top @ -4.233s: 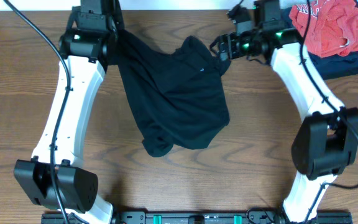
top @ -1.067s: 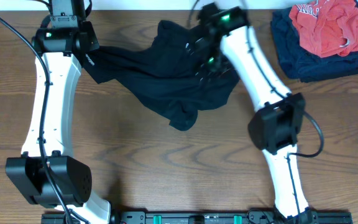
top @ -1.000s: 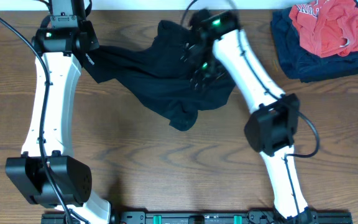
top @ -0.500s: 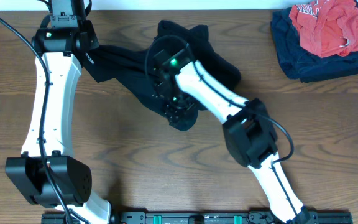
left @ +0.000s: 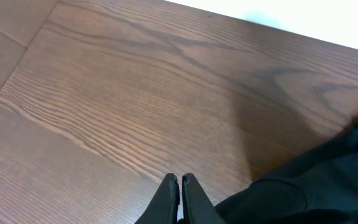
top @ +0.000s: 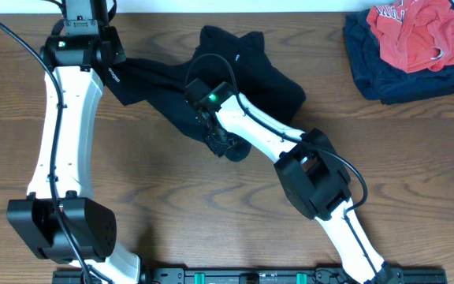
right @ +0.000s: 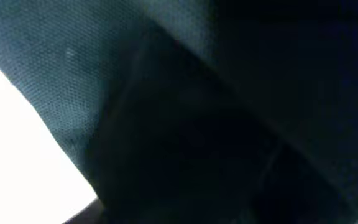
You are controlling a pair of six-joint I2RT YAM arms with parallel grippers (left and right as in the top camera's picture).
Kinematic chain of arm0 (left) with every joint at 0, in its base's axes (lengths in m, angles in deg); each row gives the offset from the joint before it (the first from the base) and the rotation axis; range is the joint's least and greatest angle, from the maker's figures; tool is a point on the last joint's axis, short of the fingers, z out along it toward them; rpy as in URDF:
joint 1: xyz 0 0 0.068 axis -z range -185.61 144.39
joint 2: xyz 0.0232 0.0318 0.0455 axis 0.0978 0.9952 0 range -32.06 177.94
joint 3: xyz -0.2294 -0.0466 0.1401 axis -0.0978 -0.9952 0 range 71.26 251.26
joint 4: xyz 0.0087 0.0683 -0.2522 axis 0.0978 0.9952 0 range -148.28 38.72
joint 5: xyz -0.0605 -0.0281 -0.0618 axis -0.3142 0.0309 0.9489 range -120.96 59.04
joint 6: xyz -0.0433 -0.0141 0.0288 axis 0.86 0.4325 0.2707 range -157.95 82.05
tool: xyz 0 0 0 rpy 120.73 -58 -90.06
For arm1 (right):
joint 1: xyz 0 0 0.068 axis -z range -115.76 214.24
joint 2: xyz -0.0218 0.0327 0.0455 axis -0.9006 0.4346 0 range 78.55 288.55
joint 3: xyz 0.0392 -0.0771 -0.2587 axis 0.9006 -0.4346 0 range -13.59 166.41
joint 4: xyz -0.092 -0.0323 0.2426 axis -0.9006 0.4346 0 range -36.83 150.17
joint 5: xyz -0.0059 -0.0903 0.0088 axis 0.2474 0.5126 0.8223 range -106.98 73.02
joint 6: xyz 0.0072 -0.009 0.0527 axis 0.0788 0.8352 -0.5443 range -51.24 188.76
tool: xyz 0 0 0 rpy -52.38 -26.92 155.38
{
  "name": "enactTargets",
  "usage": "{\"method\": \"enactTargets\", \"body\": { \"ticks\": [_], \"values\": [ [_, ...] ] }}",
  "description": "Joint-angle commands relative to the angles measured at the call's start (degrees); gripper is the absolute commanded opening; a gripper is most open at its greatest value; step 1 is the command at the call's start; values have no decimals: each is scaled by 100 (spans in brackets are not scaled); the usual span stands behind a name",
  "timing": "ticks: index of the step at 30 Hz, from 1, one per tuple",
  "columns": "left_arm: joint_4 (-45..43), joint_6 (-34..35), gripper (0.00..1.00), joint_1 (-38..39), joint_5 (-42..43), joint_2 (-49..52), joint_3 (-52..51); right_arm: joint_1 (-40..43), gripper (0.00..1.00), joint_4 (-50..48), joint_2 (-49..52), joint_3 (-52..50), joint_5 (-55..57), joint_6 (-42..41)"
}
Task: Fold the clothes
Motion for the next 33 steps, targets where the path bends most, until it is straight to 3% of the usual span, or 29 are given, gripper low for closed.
{"method": "enactTargets", "body": {
  "ticks": [1, 5, 8, 13, 16, 19, 23, 28, 33],
  "values": [
    [15, 90, 6, -31, -52, 26, 68, 72, 30, 46, 136, -201, 435, -264],
    [4, 87, 6, -31, -55, 28, 68, 223, 20, 511, -136, -199, 409, -319],
    [-76, 68, 6, -63, -72, 26, 68, 444, 19, 848, -564, -199, 417, -321],
    [-125, 70, 6, -225, -72, 15, 70, 1117, 37, 1012, -1480, -199, 595, -195],
    [-160, 72, 6, -348, -70, 11, 70, 1703, 40, 944, -1904, -199, 610, 57],
    [-160, 74, 6, -468, -68, -20, 70, 2284, 35, 898, -2098, -199, 334, 284],
    [-153, 74, 6, -503, -46, -66, 70, 2822, 24, 892, -2083, -232, -890, 855],
    [-94, 81, 6, -463, -46, -66, 70, 2653, 26, 852, -2081, -433, -1252, 1025],
    [-94, 94, 6, -466, -48, -66, 70, 2026, 35, 741, -2081, -780, -1401, 1178]
  ]
}}
